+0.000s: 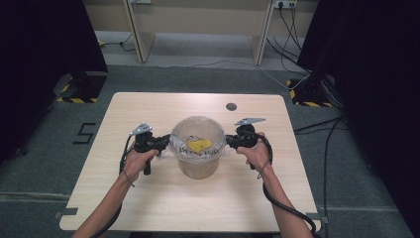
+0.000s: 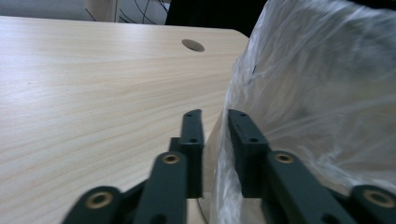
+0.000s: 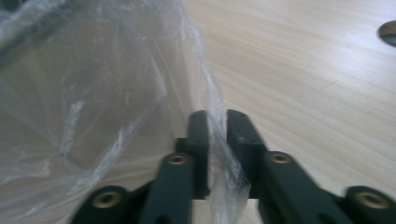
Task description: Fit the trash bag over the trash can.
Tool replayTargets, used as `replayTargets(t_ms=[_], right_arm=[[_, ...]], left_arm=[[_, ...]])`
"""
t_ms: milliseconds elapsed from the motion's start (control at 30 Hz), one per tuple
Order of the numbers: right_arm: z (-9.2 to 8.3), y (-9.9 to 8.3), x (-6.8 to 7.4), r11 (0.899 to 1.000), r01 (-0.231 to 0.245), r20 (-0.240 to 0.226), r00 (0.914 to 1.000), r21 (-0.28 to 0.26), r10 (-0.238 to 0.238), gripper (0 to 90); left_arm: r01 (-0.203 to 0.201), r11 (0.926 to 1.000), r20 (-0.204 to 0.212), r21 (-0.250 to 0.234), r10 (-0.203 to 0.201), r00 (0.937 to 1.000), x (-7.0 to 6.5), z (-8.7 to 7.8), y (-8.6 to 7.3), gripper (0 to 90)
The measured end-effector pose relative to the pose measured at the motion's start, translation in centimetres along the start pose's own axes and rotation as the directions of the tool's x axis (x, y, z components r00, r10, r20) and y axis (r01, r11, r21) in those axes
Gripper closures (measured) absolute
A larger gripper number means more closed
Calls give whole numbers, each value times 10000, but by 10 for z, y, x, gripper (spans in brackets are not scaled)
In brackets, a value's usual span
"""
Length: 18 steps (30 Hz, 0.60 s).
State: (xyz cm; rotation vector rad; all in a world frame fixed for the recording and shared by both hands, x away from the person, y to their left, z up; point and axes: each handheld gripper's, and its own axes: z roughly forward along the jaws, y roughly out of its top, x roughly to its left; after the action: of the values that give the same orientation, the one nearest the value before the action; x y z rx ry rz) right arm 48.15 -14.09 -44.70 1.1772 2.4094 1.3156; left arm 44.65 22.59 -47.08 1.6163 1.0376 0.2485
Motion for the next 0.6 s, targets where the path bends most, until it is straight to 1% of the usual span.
replayTargets(t_ms=[33,67,100,133,200,233,267,300,333,400,433,467,500,533,567,600], right_arm=[[-6,0,1,9997,-17,-18,10000,-243,17,729],[-12,1,2,9991,76,101,9999,-428,-72,670],[-17,2,4,9985,148,259,9996,-528,-134,637],[-27,3,8,9971,334,437,9986,-680,-304,615],[-41,4,12,9951,556,679,9964,-823,-501,561],[-46,4,14,9945,545,735,9961,-896,-480,536],[-55,3,16,9933,375,724,9969,-1093,-297,530],[-60,2,17,9923,366,689,9972,-1182,-286,528],[-67,0,20,9910,456,610,9974,-1255,-381,522],[-72,-5,25,9908,700,503,9966,-1157,-645,517],[-72,-10,29,9908,926,413,9952,-984,-889,512],[-68,-17,36,9893,1283,179,9917,-694,-1273,507],[-68,-17,36,9893,1283,179,9917,-694,-1273,507],[-65,-20,38,9884,1403,122,9901,-579,-1398,503],[-56,-25,42,9855,1665,46,9860,-315,-1665,501],[-56,-25,42,9855,1665,46,9860,-315,-1665,501]], left_arm=[[47,9999,-35,-116,-48,10000,-1,-5,1,665],[23,9999,-58,-159,-24,10000,-1,-9,2,636],[45,9996,-126,-275,-49,9999,-2,-15,3,619],[114,9994,-144,-339,-119,9998,-4,-19,4,592],[111,9987,-192,-504,-121,9997,-8,-29,5,549],[177,9980,-235,-607,-191,9995,-10,-35,7,526],[237,9975,-236,-665,-253,9994,-11,-39,7,506],[275,9968,-212,-744,-291,9994,-14,-45,8,495],[299,9964,-225,-799,-318,9992,-15,-48,9,480],[455,9937,-157,-1025,-474,9988,-18,-55,13,442],[618,9921,-98,-1088,-633,9979,-17,-56,14,423],[800,9905,14,-1120,-804,9968,-16,-56,16,409],[952,9892,109,-1111,-946,9955,-15,-56,18,409],[1263,9860,306,-1085,-1237,9918,-12,-55,19,402],[1561,9832,478,-951,-1521,9872,-8,-52,20,384],[1827,9790,542,-902,-1784,9825,-4,-50,19,384]])
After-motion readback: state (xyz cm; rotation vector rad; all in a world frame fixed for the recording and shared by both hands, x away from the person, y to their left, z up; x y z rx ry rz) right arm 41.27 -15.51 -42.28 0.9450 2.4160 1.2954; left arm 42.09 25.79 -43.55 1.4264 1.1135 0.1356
